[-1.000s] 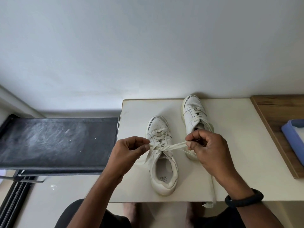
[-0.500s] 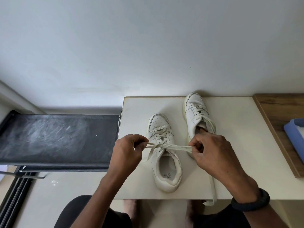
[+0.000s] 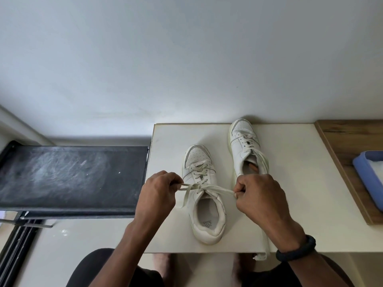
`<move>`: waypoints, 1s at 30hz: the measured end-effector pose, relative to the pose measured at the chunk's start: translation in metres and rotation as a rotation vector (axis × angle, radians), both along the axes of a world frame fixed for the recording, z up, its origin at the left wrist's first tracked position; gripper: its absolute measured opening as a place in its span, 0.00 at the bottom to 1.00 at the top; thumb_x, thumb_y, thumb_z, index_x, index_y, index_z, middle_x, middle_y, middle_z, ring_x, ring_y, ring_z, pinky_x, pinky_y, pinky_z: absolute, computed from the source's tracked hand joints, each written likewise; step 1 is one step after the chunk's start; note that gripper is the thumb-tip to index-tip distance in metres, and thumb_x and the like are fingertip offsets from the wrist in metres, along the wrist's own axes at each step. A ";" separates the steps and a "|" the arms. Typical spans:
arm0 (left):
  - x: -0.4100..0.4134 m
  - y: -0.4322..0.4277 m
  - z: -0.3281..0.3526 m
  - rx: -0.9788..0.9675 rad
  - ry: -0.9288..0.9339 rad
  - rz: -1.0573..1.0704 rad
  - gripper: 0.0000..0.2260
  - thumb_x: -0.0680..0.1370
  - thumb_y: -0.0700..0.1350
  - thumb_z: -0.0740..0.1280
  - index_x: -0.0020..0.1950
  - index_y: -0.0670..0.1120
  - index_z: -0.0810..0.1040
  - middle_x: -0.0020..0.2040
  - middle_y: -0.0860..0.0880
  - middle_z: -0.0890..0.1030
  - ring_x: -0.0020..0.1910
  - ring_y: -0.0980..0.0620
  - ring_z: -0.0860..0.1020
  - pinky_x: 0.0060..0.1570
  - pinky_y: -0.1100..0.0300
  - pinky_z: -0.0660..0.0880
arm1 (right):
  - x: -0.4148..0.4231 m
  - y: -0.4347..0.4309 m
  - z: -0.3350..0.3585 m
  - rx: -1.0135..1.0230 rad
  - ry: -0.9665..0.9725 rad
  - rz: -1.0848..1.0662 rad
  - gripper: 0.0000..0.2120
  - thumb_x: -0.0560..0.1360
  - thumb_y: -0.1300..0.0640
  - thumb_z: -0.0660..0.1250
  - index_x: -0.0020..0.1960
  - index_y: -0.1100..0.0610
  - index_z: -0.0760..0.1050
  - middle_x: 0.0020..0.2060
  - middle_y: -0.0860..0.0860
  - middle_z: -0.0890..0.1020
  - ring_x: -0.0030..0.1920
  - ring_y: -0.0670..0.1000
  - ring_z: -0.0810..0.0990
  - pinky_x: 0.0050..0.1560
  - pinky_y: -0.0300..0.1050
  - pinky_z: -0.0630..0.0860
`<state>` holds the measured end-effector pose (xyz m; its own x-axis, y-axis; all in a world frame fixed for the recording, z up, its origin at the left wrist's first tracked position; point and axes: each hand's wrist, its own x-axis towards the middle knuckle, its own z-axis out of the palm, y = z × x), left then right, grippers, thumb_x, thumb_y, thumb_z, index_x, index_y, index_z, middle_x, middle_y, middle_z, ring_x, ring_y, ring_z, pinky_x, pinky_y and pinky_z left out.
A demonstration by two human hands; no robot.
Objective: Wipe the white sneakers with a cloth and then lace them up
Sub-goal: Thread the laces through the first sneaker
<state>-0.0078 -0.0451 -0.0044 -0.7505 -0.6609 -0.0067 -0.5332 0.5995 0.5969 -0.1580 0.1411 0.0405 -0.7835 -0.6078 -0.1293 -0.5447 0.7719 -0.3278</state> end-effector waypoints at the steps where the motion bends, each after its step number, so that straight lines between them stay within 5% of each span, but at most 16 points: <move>1: 0.001 0.000 -0.001 0.025 -0.012 -0.004 0.07 0.77 0.39 0.72 0.47 0.51 0.85 0.39 0.55 0.81 0.39 0.56 0.77 0.38 0.64 0.72 | 0.002 0.000 0.000 0.009 0.007 0.012 0.06 0.73 0.58 0.71 0.40 0.48 0.83 0.34 0.44 0.81 0.32 0.45 0.75 0.28 0.33 0.62; 6: 0.005 -0.001 0.002 0.104 0.094 -0.024 0.06 0.80 0.44 0.70 0.55 0.51 0.85 0.49 0.57 0.84 0.48 0.60 0.80 0.45 0.73 0.71 | 0.006 0.006 0.008 -0.060 0.074 0.051 0.10 0.77 0.56 0.70 0.55 0.44 0.85 0.46 0.47 0.87 0.44 0.52 0.85 0.41 0.41 0.80; 9: 0.003 -0.001 0.008 0.085 0.203 -0.083 0.06 0.80 0.50 0.70 0.53 0.52 0.85 0.49 0.59 0.83 0.49 0.60 0.81 0.47 0.65 0.75 | -0.005 0.007 0.012 -0.361 0.147 0.009 0.12 0.75 0.65 0.71 0.52 0.50 0.86 0.45 0.48 0.88 0.41 0.51 0.86 0.45 0.48 0.84; 11: 0.001 0.003 0.009 0.124 0.191 -0.165 0.08 0.78 0.54 0.70 0.53 0.54 0.84 0.50 0.60 0.83 0.50 0.60 0.80 0.48 0.69 0.74 | -0.008 0.003 0.007 -0.462 0.089 0.045 0.13 0.74 0.68 0.70 0.52 0.53 0.86 0.42 0.47 0.87 0.37 0.45 0.85 0.43 0.47 0.84; 17: -0.006 0.010 -0.004 0.109 0.154 -0.219 0.04 0.78 0.46 0.73 0.52 0.54 0.84 0.48 0.59 0.82 0.48 0.61 0.80 0.45 0.74 0.70 | 0.007 -0.009 -0.015 -0.352 -0.132 0.187 0.11 0.75 0.61 0.73 0.56 0.52 0.84 0.48 0.45 0.87 0.41 0.39 0.81 0.48 0.37 0.79; 21: -0.006 0.008 -0.008 0.105 0.149 -0.207 0.04 0.78 0.44 0.73 0.50 0.53 0.84 0.47 0.58 0.82 0.47 0.61 0.80 0.45 0.68 0.73 | 0.010 -0.013 -0.018 -0.310 -0.117 0.232 0.08 0.76 0.55 0.73 0.56 0.50 0.84 0.49 0.44 0.85 0.42 0.43 0.80 0.47 0.43 0.80; 25: -0.006 0.005 -0.008 0.055 0.146 -0.182 0.03 0.77 0.43 0.73 0.48 0.51 0.83 0.46 0.57 0.83 0.45 0.59 0.81 0.45 0.59 0.78 | 0.008 -0.013 -0.019 -0.284 -0.112 0.182 0.05 0.74 0.58 0.75 0.45 0.49 0.83 0.40 0.43 0.83 0.41 0.45 0.80 0.42 0.48 0.81; 30: -0.005 0.004 -0.007 -0.025 0.143 -0.177 0.02 0.78 0.44 0.73 0.47 0.51 0.83 0.45 0.56 0.83 0.44 0.55 0.82 0.42 0.53 0.79 | 0.003 -0.010 -0.014 -0.243 -0.090 0.131 0.06 0.73 0.57 0.76 0.41 0.48 0.81 0.37 0.41 0.80 0.38 0.41 0.77 0.36 0.40 0.75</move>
